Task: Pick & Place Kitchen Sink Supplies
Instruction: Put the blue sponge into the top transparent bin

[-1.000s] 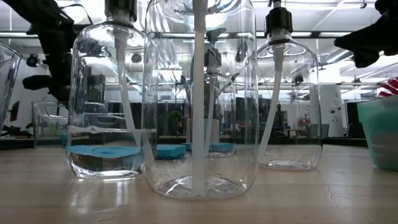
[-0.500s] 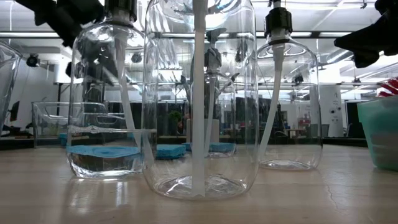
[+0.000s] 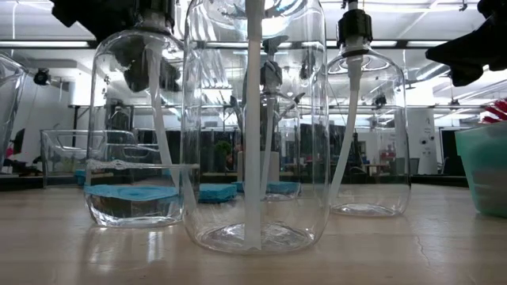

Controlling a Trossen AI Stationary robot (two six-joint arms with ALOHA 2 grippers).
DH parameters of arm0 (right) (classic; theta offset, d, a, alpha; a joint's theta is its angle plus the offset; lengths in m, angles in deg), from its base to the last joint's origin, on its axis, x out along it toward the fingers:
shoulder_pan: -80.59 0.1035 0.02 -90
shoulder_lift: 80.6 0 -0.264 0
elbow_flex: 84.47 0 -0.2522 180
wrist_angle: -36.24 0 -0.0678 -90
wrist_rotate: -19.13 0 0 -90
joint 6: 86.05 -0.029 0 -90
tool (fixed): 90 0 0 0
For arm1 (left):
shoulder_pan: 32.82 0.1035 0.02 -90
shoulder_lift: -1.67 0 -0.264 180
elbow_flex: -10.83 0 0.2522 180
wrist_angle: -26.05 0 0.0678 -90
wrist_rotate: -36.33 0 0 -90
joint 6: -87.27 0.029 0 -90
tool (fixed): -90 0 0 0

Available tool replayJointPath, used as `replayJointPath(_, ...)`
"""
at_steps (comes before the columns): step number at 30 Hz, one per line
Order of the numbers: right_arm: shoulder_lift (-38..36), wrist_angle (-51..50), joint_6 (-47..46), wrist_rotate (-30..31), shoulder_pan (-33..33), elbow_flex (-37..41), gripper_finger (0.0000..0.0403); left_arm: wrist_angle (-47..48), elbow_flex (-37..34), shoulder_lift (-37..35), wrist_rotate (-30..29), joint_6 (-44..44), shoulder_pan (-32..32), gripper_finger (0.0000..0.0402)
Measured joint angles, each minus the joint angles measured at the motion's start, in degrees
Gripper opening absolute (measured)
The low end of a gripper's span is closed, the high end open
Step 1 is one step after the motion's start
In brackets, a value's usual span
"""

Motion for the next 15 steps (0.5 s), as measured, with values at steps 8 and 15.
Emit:
replayJointPath(8, -0.02, 0.00, 0.01, 0.01, -0.01, -0.01, 0.0008, -0.02, 1.15, 12.24, 2.14, 0.99, -2.35, 0.0153)
replayJointPath(15, -0.01, -0.01, 0.00, 0.01, 0.01, 0.00, 0.0008, -0.10, 3.19, 20.49, 6.57, 2.43, -2.44, 0.0154)
